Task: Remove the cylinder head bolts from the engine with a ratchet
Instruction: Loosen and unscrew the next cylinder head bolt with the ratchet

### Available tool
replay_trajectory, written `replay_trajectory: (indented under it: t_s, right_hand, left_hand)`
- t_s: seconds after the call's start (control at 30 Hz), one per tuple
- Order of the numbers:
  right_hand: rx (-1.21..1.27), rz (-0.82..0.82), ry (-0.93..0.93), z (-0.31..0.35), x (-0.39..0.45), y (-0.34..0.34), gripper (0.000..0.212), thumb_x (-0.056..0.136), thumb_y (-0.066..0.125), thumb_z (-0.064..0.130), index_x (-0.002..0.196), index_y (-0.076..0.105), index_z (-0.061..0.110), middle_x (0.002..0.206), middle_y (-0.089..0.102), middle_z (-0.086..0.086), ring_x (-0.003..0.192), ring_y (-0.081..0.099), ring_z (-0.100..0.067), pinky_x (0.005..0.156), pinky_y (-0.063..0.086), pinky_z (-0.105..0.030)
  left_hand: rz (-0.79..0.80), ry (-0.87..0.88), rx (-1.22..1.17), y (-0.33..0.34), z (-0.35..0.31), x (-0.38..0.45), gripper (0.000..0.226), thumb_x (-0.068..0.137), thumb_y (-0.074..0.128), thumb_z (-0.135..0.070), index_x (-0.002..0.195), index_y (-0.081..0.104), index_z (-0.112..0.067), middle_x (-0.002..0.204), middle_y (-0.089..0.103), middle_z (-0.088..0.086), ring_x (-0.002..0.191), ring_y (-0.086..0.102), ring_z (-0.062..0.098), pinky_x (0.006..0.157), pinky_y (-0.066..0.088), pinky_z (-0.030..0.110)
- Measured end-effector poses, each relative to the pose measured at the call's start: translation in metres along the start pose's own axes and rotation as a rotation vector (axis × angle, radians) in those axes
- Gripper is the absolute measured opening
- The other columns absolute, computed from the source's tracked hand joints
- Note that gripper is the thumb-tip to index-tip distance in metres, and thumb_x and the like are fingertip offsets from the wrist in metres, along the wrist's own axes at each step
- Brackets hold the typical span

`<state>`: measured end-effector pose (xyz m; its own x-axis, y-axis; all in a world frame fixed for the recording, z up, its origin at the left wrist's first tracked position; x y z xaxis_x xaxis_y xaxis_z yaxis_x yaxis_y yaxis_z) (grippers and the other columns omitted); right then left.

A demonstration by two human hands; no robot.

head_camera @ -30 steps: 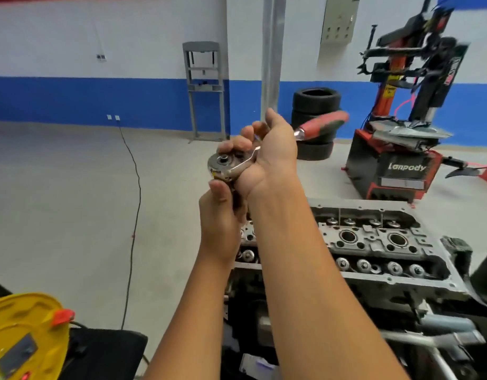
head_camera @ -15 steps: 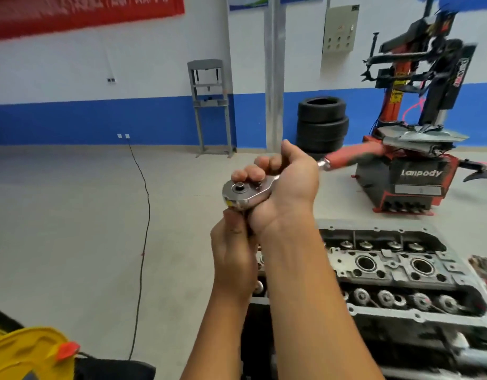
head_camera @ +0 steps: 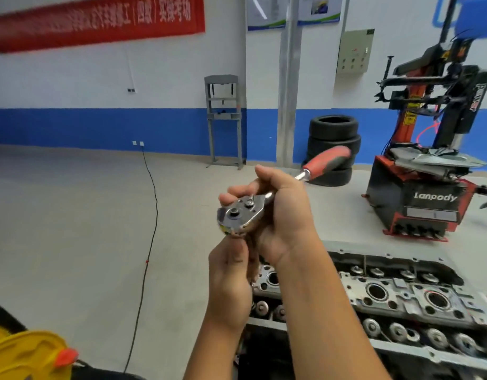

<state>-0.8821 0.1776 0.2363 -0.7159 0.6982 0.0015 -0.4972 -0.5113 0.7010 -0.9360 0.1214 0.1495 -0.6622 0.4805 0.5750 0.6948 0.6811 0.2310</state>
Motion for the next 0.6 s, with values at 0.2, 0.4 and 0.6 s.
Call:
replay_trajectory:
  t_s: [0.2, 0.4, 0.6]
  right_hand:
    - [-0.056, -0.005, -0.229, -0.008, -0.017, -0.036, 0.033, 0.093, 0.064, 0.022, 0.066, 0.08, 0.011, 0.081, 0.077, -0.012, 0.072, 0.073, -0.023, 0.06, 0.059, -0.028]
    - [-0.217, -0.006, -0.412, -0.012, -0.025, -0.054, 0.018, 0.071, 0.075, 0.024, 0.074, 0.075, 0.006, 0.092, 0.079, -0.012, 0.091, 0.075, -0.025, 0.08, 0.059, -0.034]
    - [-0.166, 0.073, -0.089, 0.01, 0.011, -0.022, 0.043, 0.073, 0.056, 0.033, 0.078, 0.078, -0.004, 0.093, 0.075, -0.027, 0.085, 0.074, -0.033, 0.086, 0.059, -0.039]
  left_hand:
    - [0.031, -0.013, -0.089, 0.011, 0.01, 0.001, 0.059, 0.089, 0.053, -0.078, 0.067, 0.062, -0.025, 0.058, 0.05, -0.004, 0.053, 0.041, 0.012, 0.053, 0.033, 0.026]
    - [0.042, -0.094, -0.159, 0.006, 0.007, -0.004, 0.06, 0.09, 0.056, -0.074, 0.075, 0.064, -0.017, 0.059, 0.042, 0.007, 0.055, 0.038, 0.016, 0.053, 0.03, 0.029]
    - [0.093, -0.088, -0.225, 0.023, -0.022, 0.022, 0.057, 0.085, 0.053, -0.074, 0.064, 0.062, -0.022, 0.052, 0.035, -0.006, 0.044, 0.03, 0.004, 0.043, 0.025, 0.019]
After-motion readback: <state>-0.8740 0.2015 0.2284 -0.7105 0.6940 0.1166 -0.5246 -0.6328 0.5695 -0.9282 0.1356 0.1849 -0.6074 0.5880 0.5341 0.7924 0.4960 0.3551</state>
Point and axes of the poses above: each hand's wrist, its own x-axis towards the middle knuckle, its own y-axis out of the palm, z = x × y, the point moved 4 cm from there along x, towards the middle knuckle
